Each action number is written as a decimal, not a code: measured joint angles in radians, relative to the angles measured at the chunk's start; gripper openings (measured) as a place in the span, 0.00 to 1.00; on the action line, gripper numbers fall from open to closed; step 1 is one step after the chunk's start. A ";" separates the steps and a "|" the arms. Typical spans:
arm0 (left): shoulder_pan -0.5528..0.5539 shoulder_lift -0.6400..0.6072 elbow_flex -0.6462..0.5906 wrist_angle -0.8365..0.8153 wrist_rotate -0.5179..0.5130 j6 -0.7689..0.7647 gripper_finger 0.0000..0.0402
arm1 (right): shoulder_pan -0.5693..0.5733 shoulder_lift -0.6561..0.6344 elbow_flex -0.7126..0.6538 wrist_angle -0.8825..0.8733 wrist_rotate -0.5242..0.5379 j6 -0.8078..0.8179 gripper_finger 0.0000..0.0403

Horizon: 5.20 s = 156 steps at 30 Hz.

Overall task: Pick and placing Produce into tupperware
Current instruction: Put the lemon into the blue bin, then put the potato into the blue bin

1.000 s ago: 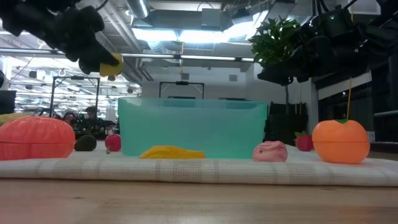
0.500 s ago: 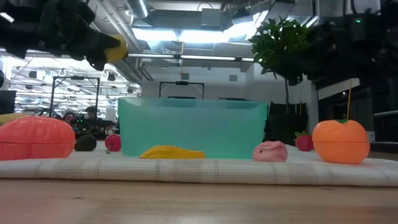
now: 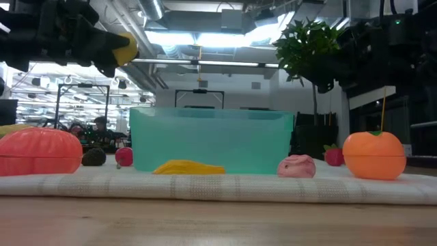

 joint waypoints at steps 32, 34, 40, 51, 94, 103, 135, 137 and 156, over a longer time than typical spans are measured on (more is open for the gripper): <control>0.024 0.667 0.240 0.260 -0.073 0.053 0.49 | 0.000 0.000 0.001 -0.036 0.101 0.012 0.62; 0.035 0.698 0.245 0.297 -0.050 0.048 0.49 | 0.000 0.000 0.001 -0.037 0.101 -0.002 0.62; 0.051 0.777 0.281 0.346 0.004 0.027 0.49 | 0.000 0.000 0.001 -0.037 0.101 -0.005 0.62; 0.051 0.832 0.402 0.123 0.036 -0.030 0.49 | 0.000 0.000 0.001 -0.054 0.101 0.012 0.62; 0.008 1.066 0.714 -0.470 -0.014 0.025 0.49 | 0.000 0.000 0.001 -0.075 0.101 0.014 0.62; -0.010 1.077 0.714 -0.468 -0.008 0.019 0.56 | 0.000 0.000 0.001 -0.087 0.101 -0.003 0.62; -0.006 0.643 0.512 -0.376 -0.028 0.105 0.55 | 0.000 0.000 0.001 -0.100 0.101 -0.034 0.62; -0.006 0.572 0.460 -0.340 -0.029 0.100 0.55 | 0.000 0.000 0.001 -0.099 0.101 -0.031 0.62; -0.006 0.127 0.139 -0.225 -0.080 0.076 0.55 | 0.000 0.000 0.001 -0.096 0.101 -0.032 0.62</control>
